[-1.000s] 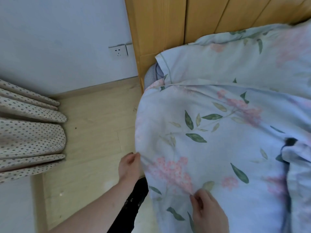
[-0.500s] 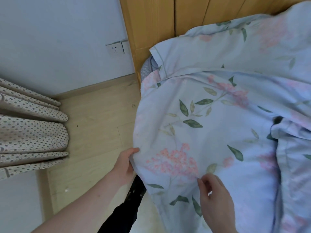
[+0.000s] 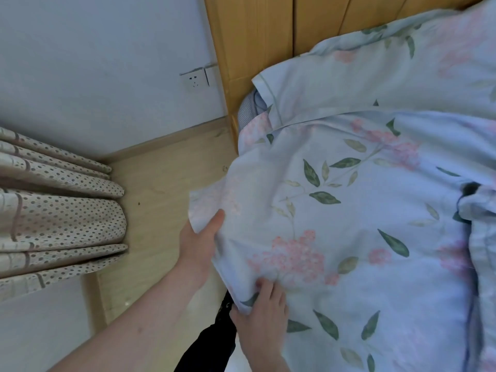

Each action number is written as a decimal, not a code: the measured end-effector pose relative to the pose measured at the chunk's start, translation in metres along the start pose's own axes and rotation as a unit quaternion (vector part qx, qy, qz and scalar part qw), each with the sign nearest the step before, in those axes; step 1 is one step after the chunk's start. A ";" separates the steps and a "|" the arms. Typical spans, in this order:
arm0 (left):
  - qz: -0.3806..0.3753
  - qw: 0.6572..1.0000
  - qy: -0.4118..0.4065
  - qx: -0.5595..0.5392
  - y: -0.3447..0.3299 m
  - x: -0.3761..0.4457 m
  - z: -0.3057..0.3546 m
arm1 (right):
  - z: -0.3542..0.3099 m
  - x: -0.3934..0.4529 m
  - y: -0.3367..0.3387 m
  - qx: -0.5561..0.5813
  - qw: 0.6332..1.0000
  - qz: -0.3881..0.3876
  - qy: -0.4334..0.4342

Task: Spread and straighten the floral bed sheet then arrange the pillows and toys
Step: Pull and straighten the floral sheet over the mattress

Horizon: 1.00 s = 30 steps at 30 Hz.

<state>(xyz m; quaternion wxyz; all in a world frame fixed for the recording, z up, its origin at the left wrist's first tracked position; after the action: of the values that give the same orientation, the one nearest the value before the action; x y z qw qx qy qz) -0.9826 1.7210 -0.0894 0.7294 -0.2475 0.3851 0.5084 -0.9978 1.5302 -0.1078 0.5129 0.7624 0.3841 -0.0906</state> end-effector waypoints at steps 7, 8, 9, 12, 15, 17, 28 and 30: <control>0.141 0.983 -0.047 0.106 0.034 0.084 0.057 | 0.006 0.012 -0.011 0.035 0.989 -0.106 0.101; 0.138 0.982 -0.055 0.116 0.039 0.093 0.061 | 0.008 0.013 -0.008 0.032 0.986 -0.120 0.110; 0.125 0.984 -0.051 0.113 0.042 0.099 0.062 | 0.010 0.016 -0.005 0.034 0.984 -0.128 0.115; 0.070 0.994 0.028 0.084 0.049 0.097 0.035 | 0.014 0.026 0.000 0.070 0.983 -0.126 0.115; 0.018 0.977 0.130 0.169 0.058 0.062 -0.032 | 0.009 0.031 0.002 0.108 0.981 -0.125 0.106; -0.087 0.940 0.166 0.284 0.060 0.026 -0.083 | 0.005 0.032 0.004 0.144 0.979 -0.115 0.084; -0.185 0.907 0.120 0.358 0.004 -0.062 -0.195 | 0.034 0.014 0.051 0.296 0.951 -0.085 0.033; -0.161 0.939 0.160 0.260 0.015 -0.067 -0.197 | 0.060 -0.017 0.063 0.300 0.954 -0.011 -0.006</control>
<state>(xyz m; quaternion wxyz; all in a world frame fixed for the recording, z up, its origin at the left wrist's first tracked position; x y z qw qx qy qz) -1.0705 1.5410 -0.1490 0.7692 -0.1866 0.5703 0.2198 -0.9510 1.4594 -0.0813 0.2616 0.8765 0.3440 -0.2122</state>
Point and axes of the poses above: each hand's wrist, its own x-axis towards the middle knuckle, its own y-axis out of the back of the hand, z = x × y, the point moved 1 cm from there along x, towards the middle knuckle, and after that the axes turned 8 degrees about y, right-handed, at the moved point
